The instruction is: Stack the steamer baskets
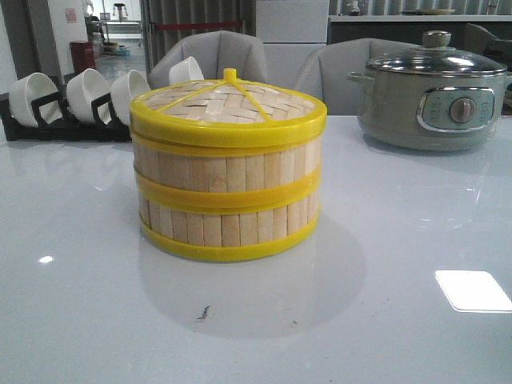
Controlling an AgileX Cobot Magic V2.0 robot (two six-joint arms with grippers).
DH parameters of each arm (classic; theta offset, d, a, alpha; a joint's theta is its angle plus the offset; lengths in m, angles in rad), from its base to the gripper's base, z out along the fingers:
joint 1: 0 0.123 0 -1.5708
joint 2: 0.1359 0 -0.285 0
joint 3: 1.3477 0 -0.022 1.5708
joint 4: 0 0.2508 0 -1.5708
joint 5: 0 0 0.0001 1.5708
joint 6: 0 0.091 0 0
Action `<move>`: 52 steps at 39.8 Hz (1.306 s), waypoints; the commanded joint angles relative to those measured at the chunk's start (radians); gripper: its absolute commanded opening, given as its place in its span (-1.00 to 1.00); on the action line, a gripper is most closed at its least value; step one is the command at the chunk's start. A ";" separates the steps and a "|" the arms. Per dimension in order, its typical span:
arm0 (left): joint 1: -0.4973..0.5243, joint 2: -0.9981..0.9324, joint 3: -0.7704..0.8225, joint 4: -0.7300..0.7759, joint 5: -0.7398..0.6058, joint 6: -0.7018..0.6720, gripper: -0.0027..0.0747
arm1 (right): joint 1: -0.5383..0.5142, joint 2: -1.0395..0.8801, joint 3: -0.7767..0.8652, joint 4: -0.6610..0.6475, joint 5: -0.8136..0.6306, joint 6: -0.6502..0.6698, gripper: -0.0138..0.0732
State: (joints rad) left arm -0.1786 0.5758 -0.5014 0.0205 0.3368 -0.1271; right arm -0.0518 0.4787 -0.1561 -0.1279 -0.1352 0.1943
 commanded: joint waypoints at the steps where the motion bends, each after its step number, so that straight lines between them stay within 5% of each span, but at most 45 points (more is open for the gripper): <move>1: 0.003 0.000 -0.028 -0.003 -0.084 -0.004 -0.69 | -0.004 0.003 -0.030 -0.009 -0.096 -0.012 -0.62; 41: 0.020 -0.037 -0.027 0.022 -0.085 0.003 -0.69 | -0.004 0.003 -0.030 -0.009 -0.096 -0.012 -0.62; 52: 0.076 -0.249 0.160 0.014 -0.218 0.003 -0.69 | -0.004 0.004 -0.030 -0.009 -0.096 -0.012 -0.62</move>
State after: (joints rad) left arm -0.1148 0.3764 -0.3710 0.0380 0.2517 -0.1271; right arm -0.0518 0.4787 -0.1561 -0.1279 -0.1407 0.1943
